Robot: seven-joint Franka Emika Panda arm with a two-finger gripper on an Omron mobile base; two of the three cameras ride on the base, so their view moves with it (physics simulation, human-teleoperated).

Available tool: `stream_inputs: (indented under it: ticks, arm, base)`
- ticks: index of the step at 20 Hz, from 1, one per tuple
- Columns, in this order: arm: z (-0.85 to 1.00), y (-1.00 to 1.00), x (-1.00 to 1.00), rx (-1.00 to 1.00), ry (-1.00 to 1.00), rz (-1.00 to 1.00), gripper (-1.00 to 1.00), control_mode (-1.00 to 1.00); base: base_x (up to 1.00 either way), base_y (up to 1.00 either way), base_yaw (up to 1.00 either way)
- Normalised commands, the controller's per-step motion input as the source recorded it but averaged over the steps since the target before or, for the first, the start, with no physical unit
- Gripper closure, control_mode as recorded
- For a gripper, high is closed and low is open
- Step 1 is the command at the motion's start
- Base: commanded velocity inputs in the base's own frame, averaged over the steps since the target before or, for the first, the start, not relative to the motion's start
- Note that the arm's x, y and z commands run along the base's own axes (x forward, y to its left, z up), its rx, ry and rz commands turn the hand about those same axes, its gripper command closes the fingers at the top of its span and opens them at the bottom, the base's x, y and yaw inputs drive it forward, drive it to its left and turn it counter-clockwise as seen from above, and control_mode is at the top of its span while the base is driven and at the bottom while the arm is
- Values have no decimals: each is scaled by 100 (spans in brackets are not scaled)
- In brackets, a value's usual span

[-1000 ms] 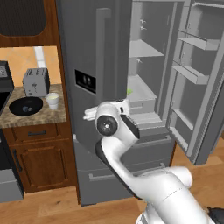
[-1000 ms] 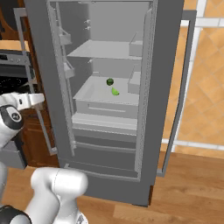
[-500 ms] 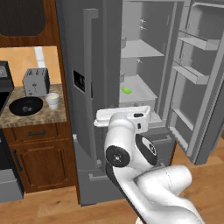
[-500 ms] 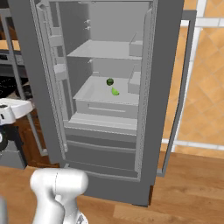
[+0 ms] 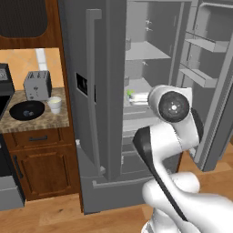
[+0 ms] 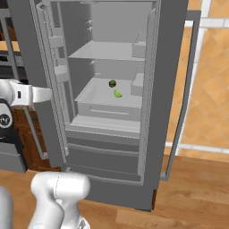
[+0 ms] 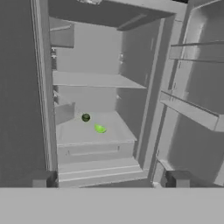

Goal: Grab a lemon wedge from the fridge and one ice cube from the ice bowl, and put them in the glass of lemonade.

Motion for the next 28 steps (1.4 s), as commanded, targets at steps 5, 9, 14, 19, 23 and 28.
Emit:
stream_inputs:
  ticks: [5, 9, 14, 19, 23, 28]
  arm:
    - [0, -78, 7, 30, 30, 24, -100, -100]
    - [0, -70, 19, 31, 38, 29, -100, -100]
    - [-15, -16, 30, 11, 3, 17, -100, -100]
    - [-17, 0, 69, 4, -3, 3, -100, -100]
    - [-33, 0, 100, 12, 0, 3, -100, -100]
    - [-19, 2, 100, 13, -1, 3, -100, -100]
  base:
    - [0, 0, 0]
    - [0, 0, 0]
    - [0, 0, 0]
    - [0, 0, 0]
    - [0, 0, 0]
    - [0, 0, 0]
